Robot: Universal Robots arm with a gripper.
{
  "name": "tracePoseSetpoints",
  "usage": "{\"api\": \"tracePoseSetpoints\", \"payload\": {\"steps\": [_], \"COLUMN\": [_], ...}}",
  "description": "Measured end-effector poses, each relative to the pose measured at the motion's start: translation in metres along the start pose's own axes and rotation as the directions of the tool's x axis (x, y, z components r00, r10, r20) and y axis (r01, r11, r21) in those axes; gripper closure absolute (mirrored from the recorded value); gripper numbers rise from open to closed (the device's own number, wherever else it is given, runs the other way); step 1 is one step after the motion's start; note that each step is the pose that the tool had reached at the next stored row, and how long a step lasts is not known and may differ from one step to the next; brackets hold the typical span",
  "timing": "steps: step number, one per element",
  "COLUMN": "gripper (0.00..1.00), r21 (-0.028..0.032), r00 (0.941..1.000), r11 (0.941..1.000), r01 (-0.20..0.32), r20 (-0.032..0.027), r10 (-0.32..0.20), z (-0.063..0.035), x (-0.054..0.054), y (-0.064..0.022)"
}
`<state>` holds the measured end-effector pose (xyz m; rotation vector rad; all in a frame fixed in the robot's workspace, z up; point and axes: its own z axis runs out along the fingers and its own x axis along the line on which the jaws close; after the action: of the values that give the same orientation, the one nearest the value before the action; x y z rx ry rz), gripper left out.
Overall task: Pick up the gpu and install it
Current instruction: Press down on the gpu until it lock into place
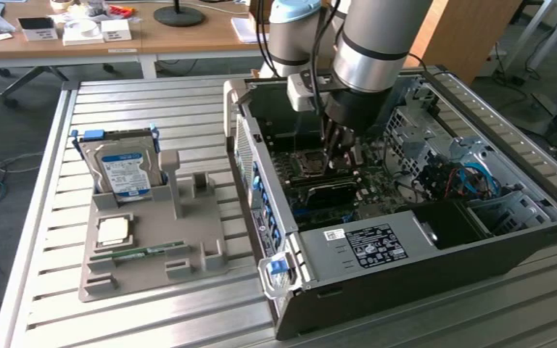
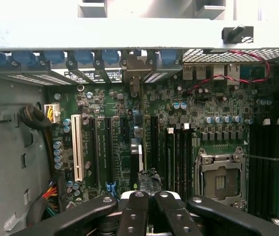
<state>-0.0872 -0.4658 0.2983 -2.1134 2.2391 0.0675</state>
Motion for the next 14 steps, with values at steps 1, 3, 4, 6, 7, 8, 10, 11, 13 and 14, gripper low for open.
{"api": "tracePoseSetpoints", "payload": {"steps": [1, 3, 4, 6, 7, 8, 10, 11, 13, 14], "gripper": [0.89, 0.89, 0.89, 0.89, 0.89, 0.89, 0.89, 0.89, 0.89, 0.89], "r21": [0.0000, 0.0001, 0.0000, 0.0000, 0.0000, 0.0001, 0.0000, 0.0000, 0.0000, 0.0000], "r00": [1.0000, 1.0000, 1.0000, 1.0000, 1.0000, 1.0000, 1.0000, 1.0000, 1.0000, 1.0000], "r11": [1.0000, 1.0000, 1.0000, 1.0000, 1.0000, 1.0000, 1.0000, 1.0000, 1.0000, 1.0000], "r01": [0.000, 0.000, 0.000, 0.000, 0.000, 0.000, 0.000, 0.000, 0.000, 0.000], "r20": [0.0000, 0.0003, 0.0001, 0.0000, 0.0001, 0.0002, 0.0000, 0.0000, 0.0000, 0.0000], "r10": [0.000, 0.000, 0.000, 0.000, 0.000, 0.000, 0.000, 0.000, 0.000, 0.000], "z": [0.0001, 0.0002, 0.0004, 0.0023, 0.0037, 0.0047, 0.0063, 0.0074, 0.0094, 0.0107], "x": [0.000, 0.000, 0.001, 0.001, 0.001, 0.001, 0.002, 0.002, 0.002, 0.002], "y": [-0.0002, -0.0004, -0.0004, -0.0003, -0.0003, -0.0003, -0.0003, -0.0003, -0.0003, -0.0003]}}
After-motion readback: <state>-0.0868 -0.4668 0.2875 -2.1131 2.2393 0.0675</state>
